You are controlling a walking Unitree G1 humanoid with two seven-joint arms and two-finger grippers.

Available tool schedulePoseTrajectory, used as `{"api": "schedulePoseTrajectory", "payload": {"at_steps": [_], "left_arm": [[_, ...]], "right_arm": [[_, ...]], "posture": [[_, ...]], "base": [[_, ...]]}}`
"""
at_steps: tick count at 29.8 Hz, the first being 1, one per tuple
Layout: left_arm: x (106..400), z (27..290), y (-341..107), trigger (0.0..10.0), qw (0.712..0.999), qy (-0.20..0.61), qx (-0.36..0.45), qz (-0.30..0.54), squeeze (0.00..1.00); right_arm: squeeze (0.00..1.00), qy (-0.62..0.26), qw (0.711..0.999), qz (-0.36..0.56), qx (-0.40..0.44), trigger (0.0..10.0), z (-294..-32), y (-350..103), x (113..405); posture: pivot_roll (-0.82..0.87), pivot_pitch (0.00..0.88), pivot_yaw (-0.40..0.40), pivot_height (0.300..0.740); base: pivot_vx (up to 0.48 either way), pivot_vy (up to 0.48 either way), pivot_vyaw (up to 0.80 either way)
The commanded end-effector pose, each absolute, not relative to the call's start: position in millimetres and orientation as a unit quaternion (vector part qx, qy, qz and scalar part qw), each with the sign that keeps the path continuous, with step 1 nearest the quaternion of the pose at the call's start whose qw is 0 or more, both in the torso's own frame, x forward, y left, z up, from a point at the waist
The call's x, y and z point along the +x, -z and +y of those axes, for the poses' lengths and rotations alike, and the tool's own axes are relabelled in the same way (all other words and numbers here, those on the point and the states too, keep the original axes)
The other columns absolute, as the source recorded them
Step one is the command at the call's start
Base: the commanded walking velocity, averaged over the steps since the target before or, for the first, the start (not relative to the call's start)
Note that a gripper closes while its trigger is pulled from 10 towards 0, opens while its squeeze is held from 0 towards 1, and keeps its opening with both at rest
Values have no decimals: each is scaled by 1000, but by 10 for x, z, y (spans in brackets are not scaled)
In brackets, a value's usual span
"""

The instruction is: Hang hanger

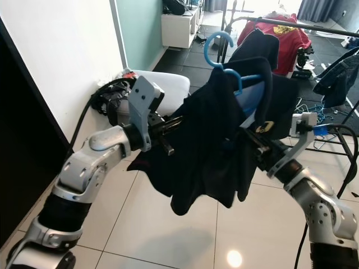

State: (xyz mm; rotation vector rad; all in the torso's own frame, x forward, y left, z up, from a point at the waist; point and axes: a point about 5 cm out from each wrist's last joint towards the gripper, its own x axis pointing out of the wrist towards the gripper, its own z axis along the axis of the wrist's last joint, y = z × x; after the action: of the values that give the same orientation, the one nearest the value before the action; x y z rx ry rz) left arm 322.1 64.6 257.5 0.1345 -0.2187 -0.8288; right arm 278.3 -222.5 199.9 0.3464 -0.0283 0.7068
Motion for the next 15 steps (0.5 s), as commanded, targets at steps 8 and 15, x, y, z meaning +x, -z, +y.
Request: {"api": "schedulePoseTrajectory", "payload": {"at_steps": [8, 15], "left_arm": [[3221, 643, -2629, 10000, 910, 387, 82, -123, 0], [3306, 862, -2632, 10000, 916, 358, 128, -127, 0]], "right_arm": [[0, -393, 911, 36, 120, 0, -2161, -1930, 2604], [0, -232, 968, 68, 68, 0, -2750, -1862, 2702]], "posture": [[-15, 79, -47, 740], [-17, 73, -50, 740]], "base": [[0, 0, 0], [0, 0, 0]]}}
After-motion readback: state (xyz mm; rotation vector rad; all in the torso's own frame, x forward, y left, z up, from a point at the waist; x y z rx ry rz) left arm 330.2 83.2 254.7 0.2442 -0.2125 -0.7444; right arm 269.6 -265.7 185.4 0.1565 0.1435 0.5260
